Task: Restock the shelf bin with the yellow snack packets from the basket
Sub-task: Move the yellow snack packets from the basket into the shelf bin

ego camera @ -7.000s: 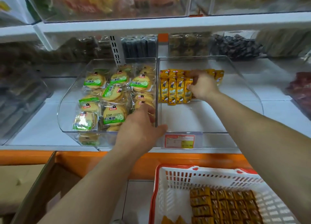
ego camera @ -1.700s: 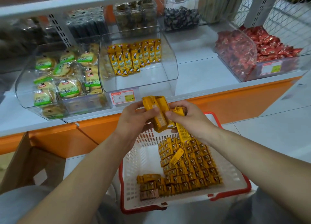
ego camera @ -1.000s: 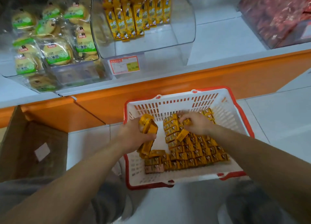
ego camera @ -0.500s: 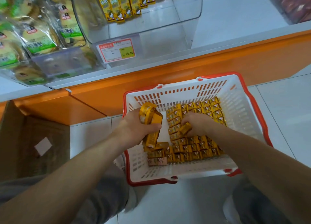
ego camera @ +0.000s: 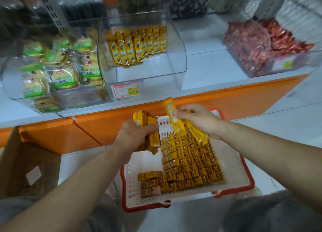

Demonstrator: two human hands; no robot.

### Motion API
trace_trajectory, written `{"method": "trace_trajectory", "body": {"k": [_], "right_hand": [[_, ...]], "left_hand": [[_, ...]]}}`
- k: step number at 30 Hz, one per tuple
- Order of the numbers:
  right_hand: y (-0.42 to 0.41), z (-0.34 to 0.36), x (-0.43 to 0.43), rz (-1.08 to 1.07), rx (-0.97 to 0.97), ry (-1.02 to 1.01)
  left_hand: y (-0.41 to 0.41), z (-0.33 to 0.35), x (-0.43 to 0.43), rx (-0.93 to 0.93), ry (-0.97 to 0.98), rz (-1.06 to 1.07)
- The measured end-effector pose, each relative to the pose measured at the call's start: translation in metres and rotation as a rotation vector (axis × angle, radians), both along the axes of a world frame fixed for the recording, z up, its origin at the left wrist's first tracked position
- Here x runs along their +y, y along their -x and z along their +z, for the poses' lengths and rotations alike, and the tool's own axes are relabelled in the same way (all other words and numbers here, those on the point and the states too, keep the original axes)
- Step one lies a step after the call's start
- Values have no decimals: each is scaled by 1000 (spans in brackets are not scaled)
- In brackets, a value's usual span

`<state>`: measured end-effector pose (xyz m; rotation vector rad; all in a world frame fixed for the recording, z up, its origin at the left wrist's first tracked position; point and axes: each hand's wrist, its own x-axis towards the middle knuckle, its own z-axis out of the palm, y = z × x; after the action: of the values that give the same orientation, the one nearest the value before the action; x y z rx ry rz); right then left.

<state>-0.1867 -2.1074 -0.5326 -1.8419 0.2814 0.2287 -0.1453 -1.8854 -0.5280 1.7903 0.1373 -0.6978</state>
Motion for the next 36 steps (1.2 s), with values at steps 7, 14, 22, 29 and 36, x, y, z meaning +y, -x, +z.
{"method": "trace_trajectory", "body": {"k": [7,14,22,29,36], "right_hand": [[35,78,18,-52,33,-560],[29,80,38,-149,-72,-565],[24,59,46,-136,-24,-467],[13,64,33,-174,78,-689],[9,65,19,-151,-18,-632]], "left_hand": [[10,48,-11,23,330,132],[17,71,-17,17,417,107],[19,73,-23,101,398,49],[1,67,-19,17,340,65],[3,59,-12,19,327,15]]}}
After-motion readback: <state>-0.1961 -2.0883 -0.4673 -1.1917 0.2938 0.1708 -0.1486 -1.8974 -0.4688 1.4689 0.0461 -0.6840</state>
